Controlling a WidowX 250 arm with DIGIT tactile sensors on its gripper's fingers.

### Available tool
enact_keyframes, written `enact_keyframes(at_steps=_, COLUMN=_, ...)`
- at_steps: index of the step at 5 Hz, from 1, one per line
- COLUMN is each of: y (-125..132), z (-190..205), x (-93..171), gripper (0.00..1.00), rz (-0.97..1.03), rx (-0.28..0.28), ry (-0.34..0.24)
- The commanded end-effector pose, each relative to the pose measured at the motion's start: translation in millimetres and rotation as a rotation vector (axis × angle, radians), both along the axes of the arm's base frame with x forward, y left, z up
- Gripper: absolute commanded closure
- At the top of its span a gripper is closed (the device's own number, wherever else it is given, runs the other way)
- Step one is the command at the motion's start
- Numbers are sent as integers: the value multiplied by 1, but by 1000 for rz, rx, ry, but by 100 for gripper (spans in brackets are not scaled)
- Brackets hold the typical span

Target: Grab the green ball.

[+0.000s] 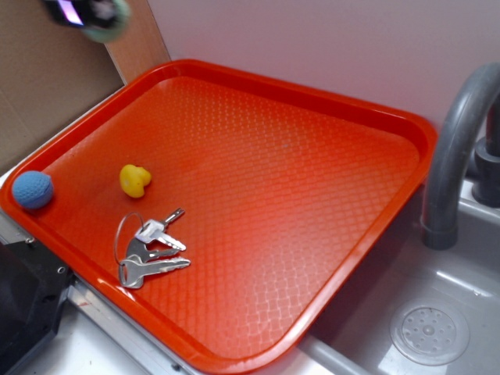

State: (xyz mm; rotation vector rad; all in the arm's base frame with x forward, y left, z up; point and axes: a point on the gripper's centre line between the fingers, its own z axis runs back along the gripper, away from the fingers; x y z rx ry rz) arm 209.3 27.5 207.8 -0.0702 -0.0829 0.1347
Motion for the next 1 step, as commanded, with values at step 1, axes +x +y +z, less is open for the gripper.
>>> enact_keyframes(at_steps=1, y=16, z=25, x=-15, gripper=100, rz=42, rx=42, ry=-41)
